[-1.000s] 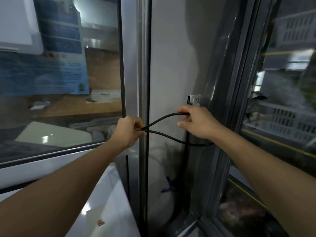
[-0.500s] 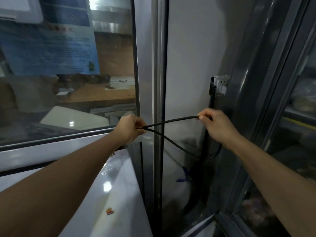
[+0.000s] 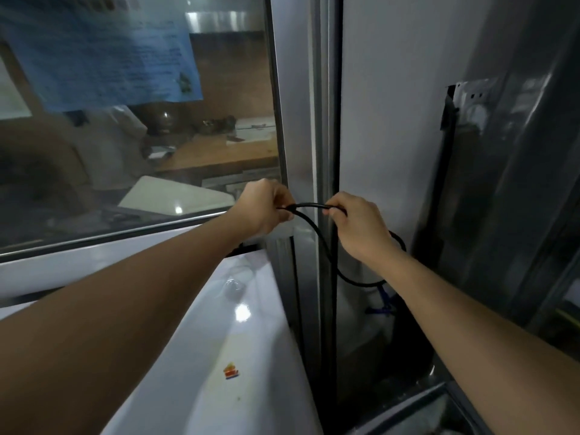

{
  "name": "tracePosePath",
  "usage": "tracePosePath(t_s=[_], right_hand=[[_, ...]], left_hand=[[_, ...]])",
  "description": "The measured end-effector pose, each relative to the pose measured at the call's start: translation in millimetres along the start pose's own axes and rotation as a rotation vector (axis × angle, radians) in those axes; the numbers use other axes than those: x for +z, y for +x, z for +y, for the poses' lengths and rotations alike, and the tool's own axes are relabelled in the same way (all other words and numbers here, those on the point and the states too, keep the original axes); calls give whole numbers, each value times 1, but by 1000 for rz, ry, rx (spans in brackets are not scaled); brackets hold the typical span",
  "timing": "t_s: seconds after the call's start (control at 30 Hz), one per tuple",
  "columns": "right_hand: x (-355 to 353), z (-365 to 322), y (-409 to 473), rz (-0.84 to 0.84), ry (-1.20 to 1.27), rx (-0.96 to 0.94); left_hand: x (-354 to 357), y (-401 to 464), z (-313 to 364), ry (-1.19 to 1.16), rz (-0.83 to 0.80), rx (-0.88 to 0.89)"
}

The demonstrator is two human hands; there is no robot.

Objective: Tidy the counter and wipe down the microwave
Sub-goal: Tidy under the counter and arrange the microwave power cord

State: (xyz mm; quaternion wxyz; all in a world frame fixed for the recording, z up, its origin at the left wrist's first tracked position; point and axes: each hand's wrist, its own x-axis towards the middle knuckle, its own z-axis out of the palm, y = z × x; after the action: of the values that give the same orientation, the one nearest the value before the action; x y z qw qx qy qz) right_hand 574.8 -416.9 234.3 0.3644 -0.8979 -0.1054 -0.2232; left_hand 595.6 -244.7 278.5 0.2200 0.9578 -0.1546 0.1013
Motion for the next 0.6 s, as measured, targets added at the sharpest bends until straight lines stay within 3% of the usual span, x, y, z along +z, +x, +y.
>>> tracePosePath(t_s=[0.2, 0.37, 0.6], right_hand=[[5, 22, -5, -12, 80, 57], [30, 35, -15, 76, -411, -16], [68, 26, -17, -90, -286, 27]], left_hand=[[9, -2, -19, -7, -42, -56], [15, -1, -21, 28, -29, -38], [11, 1, -20, 63, -25, -53]])
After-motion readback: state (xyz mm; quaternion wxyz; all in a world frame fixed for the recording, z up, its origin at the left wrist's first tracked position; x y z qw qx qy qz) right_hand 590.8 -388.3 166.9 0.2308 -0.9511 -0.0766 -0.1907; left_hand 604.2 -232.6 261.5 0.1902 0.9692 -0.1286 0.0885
